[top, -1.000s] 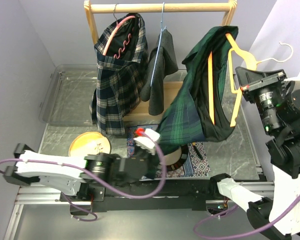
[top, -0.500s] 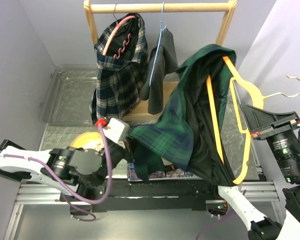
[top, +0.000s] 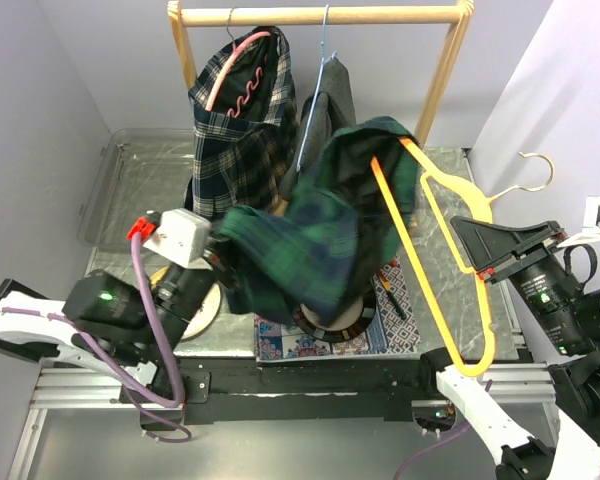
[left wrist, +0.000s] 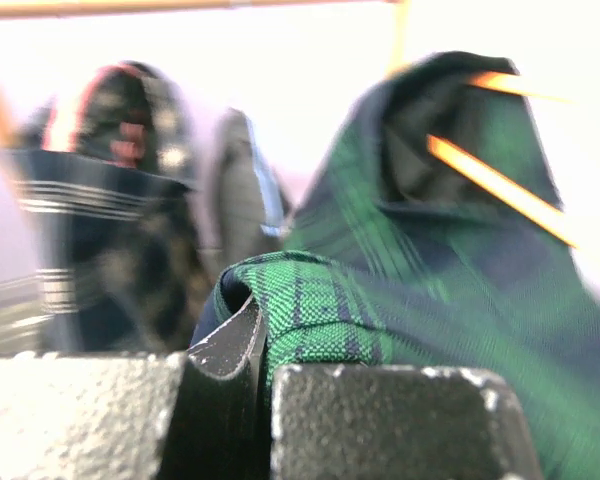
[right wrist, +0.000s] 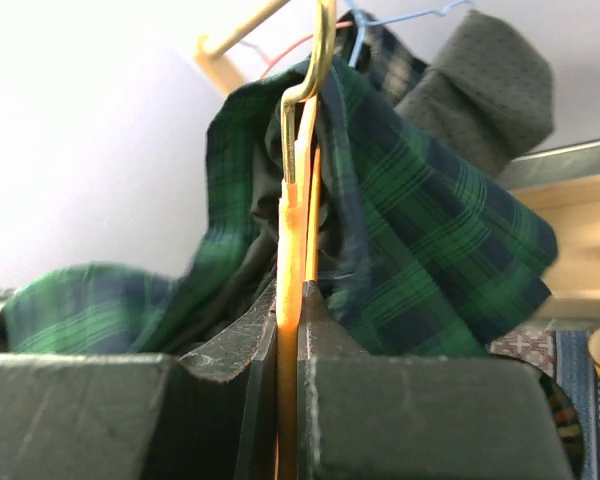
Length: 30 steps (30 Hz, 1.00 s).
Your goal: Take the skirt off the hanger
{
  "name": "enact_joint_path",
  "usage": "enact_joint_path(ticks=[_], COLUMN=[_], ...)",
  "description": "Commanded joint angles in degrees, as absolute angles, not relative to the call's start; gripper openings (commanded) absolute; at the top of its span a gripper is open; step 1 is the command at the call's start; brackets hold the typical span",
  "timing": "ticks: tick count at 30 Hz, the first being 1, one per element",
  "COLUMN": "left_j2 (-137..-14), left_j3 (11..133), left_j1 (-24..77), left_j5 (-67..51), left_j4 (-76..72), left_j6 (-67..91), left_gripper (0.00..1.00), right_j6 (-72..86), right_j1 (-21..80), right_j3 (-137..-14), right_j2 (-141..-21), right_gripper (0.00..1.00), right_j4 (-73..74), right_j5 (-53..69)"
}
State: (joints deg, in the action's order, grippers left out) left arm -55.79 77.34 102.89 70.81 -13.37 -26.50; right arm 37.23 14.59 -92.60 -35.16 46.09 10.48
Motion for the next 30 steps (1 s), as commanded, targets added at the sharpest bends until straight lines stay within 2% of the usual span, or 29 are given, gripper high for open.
enact_joint_path(ticks=[1, 4, 9, 12, 18, 21, 30], left_j2=[-55.18, -57.65, -58.18, -58.97, -65.03, -67.23, -62.59], left_j3=[73.22, 74.52, 79.88, 85.68, 108.14, 115.20, 108.65], left_j1=[98.11, 87.92, 87.54, 87.45, 87.54, 87.54, 87.54], left_j5=[74.88, 75.15, 68.49, 64.70, 55.03, 51.95, 56.42], left_j4=[-48.42, -39.49, -29.99, -29.18, -13.29, -7.91, -19.32], left_j6=[-57.20, -51.19, -41.94, -41.49, -32.62, -29.18, -42.97], left_gripper=[0.01, 0.01, 0.01, 0.01, 0.01, 0.01, 0.01], right_j6=[36.47, 38.32, 35.52, 34.02, 31.64, 31.38, 31.55], right_j1=[14.77, 14.77, 14.77, 14.76, 14.77, 14.77, 14.68], right_j3=[-94.75, -95.10, -96.15, -92.57, -85.26, -85.25, -85.09], right_j2=[-30.76, -31.02, -31.82, -29.02, -22.86, -21.63, -20.13], right_gripper=[0.00, 0.00, 0.00, 0.00, 0.00, 0.00, 0.00], right_j4=[35.25, 35.95, 37.44, 34.38, 31.38, 31.46, 30.51], right_j5=[15.64, 12.92, 13.35, 14.76, 15.56, 15.12, 16.51])
